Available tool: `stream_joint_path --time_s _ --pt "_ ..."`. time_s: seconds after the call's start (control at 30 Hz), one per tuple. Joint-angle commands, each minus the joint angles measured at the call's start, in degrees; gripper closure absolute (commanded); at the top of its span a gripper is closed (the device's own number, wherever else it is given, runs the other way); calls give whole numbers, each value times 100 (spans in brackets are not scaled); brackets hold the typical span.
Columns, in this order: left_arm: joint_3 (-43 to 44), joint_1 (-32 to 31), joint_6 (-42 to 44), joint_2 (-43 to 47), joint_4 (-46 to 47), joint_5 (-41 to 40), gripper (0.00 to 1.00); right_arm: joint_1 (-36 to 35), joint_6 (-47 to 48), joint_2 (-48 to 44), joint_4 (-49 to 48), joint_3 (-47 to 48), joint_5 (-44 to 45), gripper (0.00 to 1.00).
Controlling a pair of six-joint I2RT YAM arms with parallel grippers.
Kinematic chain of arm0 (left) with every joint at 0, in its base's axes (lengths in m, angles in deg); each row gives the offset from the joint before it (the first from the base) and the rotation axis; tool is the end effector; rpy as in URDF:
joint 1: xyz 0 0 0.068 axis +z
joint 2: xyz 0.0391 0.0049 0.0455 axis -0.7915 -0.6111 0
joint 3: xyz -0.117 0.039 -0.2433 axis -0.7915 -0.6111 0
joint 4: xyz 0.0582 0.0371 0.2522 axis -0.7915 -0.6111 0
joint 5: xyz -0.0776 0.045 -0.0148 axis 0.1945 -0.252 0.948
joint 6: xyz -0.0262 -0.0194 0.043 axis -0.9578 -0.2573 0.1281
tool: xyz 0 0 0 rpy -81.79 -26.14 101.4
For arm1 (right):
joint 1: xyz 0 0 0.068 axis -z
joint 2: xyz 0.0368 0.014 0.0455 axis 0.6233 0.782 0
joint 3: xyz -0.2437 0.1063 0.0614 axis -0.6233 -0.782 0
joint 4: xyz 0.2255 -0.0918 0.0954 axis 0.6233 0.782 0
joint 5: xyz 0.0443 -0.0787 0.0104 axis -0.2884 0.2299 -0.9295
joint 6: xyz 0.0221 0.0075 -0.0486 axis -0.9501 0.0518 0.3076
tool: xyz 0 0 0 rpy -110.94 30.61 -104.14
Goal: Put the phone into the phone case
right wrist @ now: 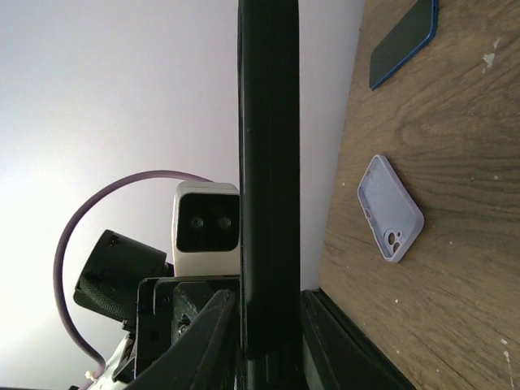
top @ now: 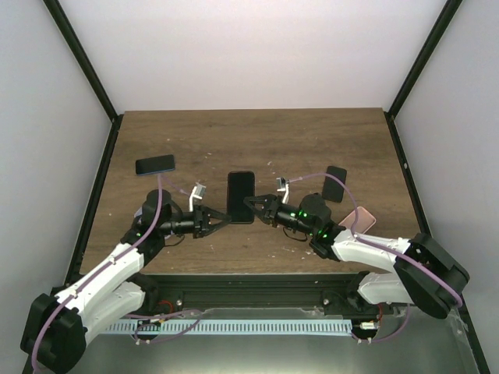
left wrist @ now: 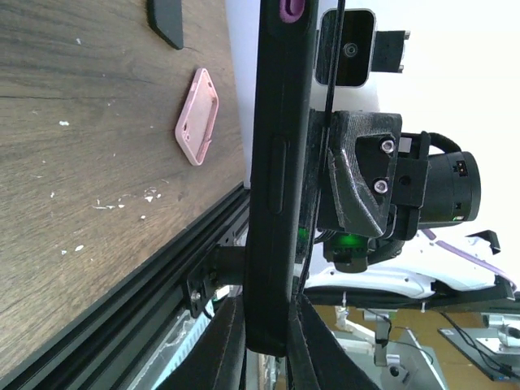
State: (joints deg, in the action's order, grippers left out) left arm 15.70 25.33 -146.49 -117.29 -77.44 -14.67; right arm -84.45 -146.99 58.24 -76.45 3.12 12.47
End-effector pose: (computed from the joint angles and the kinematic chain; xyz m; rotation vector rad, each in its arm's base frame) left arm 0.1550 -0.1103 0.2302 0.0037 2.2614 -1.8409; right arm 0.1691 0.1927 0.2266 0.1746 1.9549 1.8574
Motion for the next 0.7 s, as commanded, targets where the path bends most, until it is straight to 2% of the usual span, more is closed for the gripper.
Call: stream_joint_path --time_s 0.0,0.27,0.33,0.4,0.5,0.6,0.67 --pt "113 -7 255 -43 -452 -189 100 -25 134 -69 -493 96 -90 80" --pt "152 -7 327 14 -464 -178 100 -23 290 -75 -369 20 -219 66" --pt "142 -4 383 18 -504 -181 100 -17 340 -83 -377 -33 -210 69" --pt "143 -5 445 19 -592 -210 98 -17 431 -76 -365 -63 -225 77" --pt "136 -8 527 16 -662 -251 90 -14 552 -56 -325 -57 -268 85" --pt "169 -1 597 19 -814 -328 77 -17 714 -61 -167 -29 -264 86" --pt "252 7 751 28 -1075 -409 65 3 845 -96 14 -27 -229 86"
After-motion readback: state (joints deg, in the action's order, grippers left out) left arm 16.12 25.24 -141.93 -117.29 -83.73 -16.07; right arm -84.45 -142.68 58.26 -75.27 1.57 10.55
